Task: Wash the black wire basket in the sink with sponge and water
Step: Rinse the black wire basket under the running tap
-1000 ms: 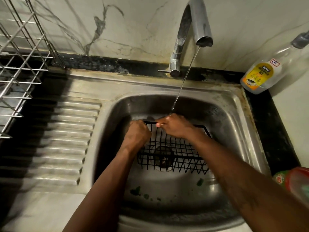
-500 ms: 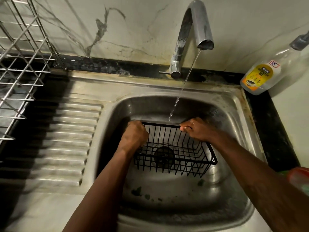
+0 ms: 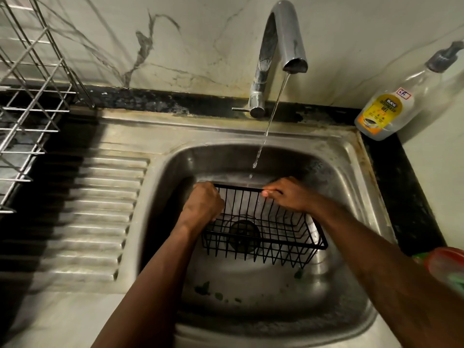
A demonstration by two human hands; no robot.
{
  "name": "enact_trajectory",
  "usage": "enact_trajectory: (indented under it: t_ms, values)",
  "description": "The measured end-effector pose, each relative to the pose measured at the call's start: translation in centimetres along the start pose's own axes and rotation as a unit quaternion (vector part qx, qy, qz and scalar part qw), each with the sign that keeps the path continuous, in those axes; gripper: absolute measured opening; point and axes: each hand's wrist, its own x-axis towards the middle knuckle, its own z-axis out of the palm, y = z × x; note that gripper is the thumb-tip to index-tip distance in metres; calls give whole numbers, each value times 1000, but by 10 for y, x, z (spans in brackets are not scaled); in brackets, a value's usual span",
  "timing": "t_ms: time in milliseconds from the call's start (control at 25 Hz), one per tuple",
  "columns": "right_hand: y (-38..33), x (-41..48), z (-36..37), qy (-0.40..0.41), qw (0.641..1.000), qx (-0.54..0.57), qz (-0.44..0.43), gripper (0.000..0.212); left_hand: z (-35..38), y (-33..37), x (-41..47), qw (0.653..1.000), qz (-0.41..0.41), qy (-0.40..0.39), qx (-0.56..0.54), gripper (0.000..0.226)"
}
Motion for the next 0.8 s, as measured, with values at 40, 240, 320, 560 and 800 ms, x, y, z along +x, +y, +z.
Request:
enact_trajectory:
  t_ms: [40, 240, 320, 560, 800]
  values:
    - [16, -10, -6, 0, 1000, -6, 5, 24, 1, -3, -1, 997, 10, 7, 72, 5]
    - [-13, 13, 1, -7, 999, 5, -36, 25, 7, 7, 6, 993, 49, 90, -63, 8]
    - [-56, 43, 21, 1, 997, 22, -73, 23, -2, 15, 4, 928, -53, 63, -364, 14]
    - [-65, 51, 27, 22, 999, 9, -27, 28, 14, -4, 0, 941, -65, 117, -310, 12]
    - [25, 16, -12, 40, 996, -33, 71, 34, 15, -14, 7, 860, -161, 51, -482, 8]
